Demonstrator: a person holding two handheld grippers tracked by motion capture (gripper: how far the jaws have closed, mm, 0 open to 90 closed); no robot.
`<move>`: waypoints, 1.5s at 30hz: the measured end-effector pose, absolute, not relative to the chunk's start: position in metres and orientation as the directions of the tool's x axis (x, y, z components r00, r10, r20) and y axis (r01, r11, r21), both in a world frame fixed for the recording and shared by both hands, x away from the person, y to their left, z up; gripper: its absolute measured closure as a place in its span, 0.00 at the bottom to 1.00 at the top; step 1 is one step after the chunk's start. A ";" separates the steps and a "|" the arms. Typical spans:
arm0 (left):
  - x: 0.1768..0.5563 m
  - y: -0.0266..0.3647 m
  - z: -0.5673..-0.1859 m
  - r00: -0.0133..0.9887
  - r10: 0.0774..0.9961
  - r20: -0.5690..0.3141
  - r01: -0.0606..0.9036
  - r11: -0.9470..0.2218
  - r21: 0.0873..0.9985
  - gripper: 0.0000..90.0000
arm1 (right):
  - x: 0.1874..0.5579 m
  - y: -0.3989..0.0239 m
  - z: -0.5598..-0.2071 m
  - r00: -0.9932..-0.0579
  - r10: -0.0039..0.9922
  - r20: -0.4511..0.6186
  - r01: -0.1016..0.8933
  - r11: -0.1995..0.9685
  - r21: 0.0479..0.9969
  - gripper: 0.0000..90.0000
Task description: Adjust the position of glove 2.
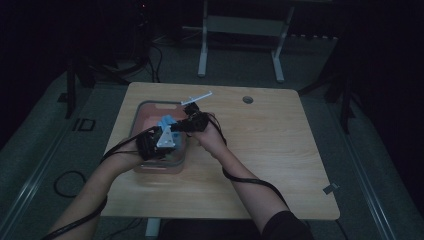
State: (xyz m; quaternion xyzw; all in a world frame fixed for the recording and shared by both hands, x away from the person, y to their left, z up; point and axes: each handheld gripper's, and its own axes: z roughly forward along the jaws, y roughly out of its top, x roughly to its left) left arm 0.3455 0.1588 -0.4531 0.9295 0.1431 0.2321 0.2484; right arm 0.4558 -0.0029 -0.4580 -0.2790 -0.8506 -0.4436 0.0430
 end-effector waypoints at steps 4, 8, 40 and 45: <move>0.345 0.174 -0.456 0.847 0.397 0.353 0.167 -0.830 0.531 0.84 | 0.457 0.013 -0.461 -0.840 0.429 0.332 0.516 0.444 0.733 0.86; 0.347 0.181 -0.462 0.851 0.398 0.344 0.172 -0.829 0.533 0.84 | 0.459 0.021 -0.468 -0.842 0.431 0.324 0.514 0.458 0.725 0.86; 0.374 0.172 -0.497 0.876 0.426 0.228 0.275 -0.827 0.490 0.79 | 0.471 0.025 -0.496 -0.835 0.495 0.240 0.513 0.544 0.663 0.64; 0.372 0.172 -0.497 0.862 0.442 0.249 0.273 -0.818 0.506 0.62 | 0.472 0.018 -0.488 -0.837 0.490 0.243 0.508 0.533 0.676 0.55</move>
